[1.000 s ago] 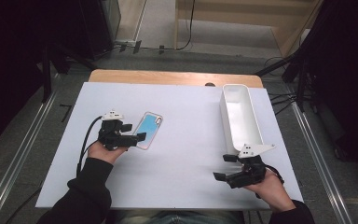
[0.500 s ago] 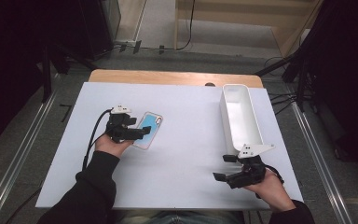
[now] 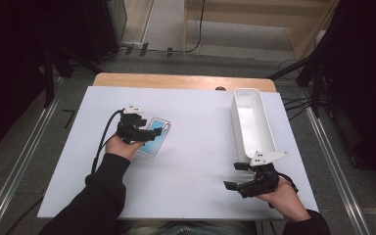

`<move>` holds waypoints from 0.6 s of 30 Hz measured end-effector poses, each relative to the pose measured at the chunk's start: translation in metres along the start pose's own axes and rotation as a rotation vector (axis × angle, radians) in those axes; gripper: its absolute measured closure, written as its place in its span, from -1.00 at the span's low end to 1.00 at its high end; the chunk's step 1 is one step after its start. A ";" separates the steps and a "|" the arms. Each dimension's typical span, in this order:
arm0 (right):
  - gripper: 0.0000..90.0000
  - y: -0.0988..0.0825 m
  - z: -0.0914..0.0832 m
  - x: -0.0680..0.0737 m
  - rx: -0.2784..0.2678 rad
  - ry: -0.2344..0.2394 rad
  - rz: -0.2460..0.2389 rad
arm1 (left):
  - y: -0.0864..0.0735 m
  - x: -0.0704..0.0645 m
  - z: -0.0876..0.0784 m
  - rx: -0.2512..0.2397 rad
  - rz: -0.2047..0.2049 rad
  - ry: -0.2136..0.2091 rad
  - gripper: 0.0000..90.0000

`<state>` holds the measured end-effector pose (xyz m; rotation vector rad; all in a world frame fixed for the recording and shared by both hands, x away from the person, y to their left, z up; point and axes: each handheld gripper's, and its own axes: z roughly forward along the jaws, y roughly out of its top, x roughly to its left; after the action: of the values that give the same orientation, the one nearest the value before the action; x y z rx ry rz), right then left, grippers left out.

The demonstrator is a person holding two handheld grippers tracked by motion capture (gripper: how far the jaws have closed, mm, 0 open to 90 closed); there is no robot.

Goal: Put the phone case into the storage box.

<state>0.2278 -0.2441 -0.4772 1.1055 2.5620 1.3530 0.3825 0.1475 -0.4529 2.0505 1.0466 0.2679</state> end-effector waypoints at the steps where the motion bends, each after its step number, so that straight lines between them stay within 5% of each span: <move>1: -0.65 0.000 0.000 0.000 0.000 0.000 0.001 | 0.000 0.000 0.001 -0.003 0.000 -0.003 -0.50; 4: -0.65 0.000 0.000 0.000 0.001 0.001 0.001 | 0.001 0.000 0.001 -0.004 0.001 -0.014 -0.59; 7: -0.65 0.000 0.000 0.000 0.003 0.000 -0.005 | 0.005 0.002 0.004 0.007 -0.001 0.012 -0.98; 18: -0.65 0.000 0.001 0.000 0.006 0.003 -0.007 | 0.006 0.000 0.010 0.021 -0.020 0.037 -1.00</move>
<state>0.2282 -0.2438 -0.4777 1.0948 2.5712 1.3478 0.3912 0.1393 -0.4549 2.0591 1.0965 0.2869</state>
